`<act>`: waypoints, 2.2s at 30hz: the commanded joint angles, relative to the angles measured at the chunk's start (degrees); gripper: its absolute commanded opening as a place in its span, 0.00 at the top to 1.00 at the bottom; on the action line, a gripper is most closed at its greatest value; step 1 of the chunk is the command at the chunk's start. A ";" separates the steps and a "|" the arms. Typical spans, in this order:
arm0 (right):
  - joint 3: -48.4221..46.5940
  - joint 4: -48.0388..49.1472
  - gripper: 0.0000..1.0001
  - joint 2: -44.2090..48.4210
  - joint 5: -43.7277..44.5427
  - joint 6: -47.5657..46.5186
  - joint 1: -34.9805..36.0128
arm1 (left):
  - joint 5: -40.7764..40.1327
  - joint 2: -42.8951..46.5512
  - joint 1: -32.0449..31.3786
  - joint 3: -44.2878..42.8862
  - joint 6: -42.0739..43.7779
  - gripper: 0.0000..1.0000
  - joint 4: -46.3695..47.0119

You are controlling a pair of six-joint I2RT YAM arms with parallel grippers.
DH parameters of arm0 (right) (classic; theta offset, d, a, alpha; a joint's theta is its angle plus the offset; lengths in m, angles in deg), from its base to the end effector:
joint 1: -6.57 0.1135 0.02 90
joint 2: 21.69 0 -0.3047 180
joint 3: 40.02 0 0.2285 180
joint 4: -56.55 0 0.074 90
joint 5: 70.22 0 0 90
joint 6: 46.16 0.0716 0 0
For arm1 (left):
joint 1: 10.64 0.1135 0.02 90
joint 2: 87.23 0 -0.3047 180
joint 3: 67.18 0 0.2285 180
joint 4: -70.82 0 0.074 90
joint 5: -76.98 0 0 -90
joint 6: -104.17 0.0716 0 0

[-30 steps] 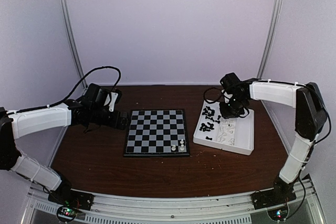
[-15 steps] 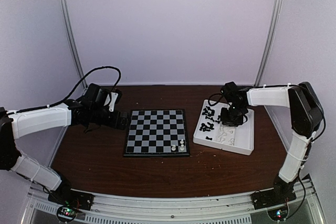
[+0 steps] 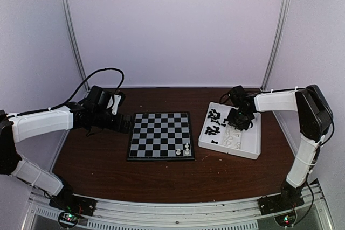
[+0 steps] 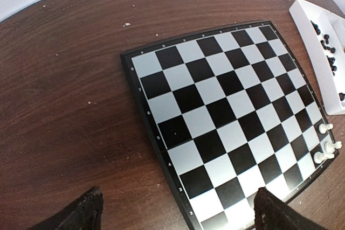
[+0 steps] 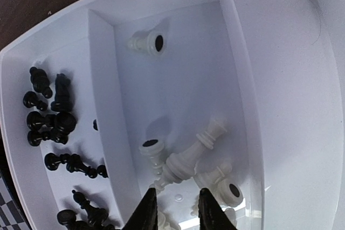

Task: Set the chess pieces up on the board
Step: Pick up the chess piece from the storage box.

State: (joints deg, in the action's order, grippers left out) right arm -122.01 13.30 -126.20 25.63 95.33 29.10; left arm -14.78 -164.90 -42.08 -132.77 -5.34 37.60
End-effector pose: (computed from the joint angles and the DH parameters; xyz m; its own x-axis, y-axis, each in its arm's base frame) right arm 0.3418 0.1339 0.1885 -0.7925 0.5140 -0.3283 0.4458 0.8555 0.2633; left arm 0.2407 -0.1446 0.2599 -0.7396 0.0609 -0.6703 0.2715 0.9383 -0.2143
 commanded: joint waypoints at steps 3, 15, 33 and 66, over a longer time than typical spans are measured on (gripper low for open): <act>-0.65 2.98 0.72 -0.85 0.68 4.92 -0.47 | -0.61 0.88 0.28 -0.96 0.44 0.02 2.79; -1.38 4.80 0.73 -5.00 -3.56 8.09 -0.78 | -1.24 0.81 0.28 -0.45 0.69 0.02 2.87; 0.87 2.19 1.00 1.07 -3.26 -2.01 -3.84 | -1.15 0.76 0.27 -0.53 0.70 0.03 2.53; 0.54 -0.90 1.00 2.08 -45.41 -24.52 -7.19 | 0.88 1.52 0.28 0.15 -0.28 0.02 3.04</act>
State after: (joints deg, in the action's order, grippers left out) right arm -120.89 11.35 -127.03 -17.54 71.22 21.90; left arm -14.10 -164.13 -42.08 -132.75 -5.38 38.93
